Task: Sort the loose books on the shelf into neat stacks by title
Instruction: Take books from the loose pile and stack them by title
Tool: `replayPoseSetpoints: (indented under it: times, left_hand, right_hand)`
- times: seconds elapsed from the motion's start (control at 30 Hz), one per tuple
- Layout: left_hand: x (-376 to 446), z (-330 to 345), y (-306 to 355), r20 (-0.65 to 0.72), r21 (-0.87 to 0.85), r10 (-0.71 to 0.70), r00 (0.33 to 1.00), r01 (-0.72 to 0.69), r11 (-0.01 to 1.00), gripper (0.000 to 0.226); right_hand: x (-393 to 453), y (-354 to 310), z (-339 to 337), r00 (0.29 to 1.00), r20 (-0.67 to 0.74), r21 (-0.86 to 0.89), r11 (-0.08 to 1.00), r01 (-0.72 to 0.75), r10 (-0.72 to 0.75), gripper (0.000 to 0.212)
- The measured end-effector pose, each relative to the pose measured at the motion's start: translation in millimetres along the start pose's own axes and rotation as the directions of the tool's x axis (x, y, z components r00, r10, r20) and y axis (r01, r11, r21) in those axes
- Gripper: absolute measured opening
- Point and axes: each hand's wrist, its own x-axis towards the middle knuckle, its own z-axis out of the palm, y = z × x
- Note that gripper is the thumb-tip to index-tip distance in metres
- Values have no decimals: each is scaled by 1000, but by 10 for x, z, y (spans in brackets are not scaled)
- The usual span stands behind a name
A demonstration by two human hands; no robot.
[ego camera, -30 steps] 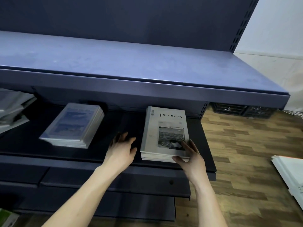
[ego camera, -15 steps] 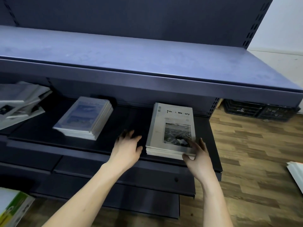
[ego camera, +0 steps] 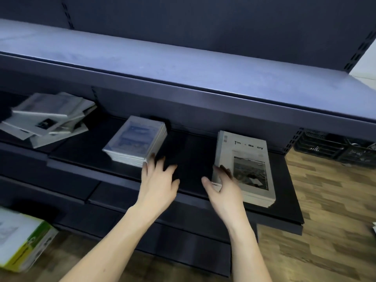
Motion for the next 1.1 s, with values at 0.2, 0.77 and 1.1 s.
replayPoseSetpoints:
  times: [0.2, 0.77, 1.1]
  left_hand:
    - [-166, -212, -632, 45, 25, -101, 994, 100, 995, 53]
    - [-786, -866, -2810, 92, -81, -344, 935, 351, 933, 56]
    - [-893, -1049, -3583, 23, -159, -447, 894, 444, 882, 54]
  right_hand:
    - [-29, -505, 627, 991, 126, -219, 973, 72, -45, 56]
    - [-437, -2046, 2397, 949, 304, -98, 988, 118, -83, 57]
    - [-419, -2570, 3163, 895, 416, 13, 985, 173, -163, 52]
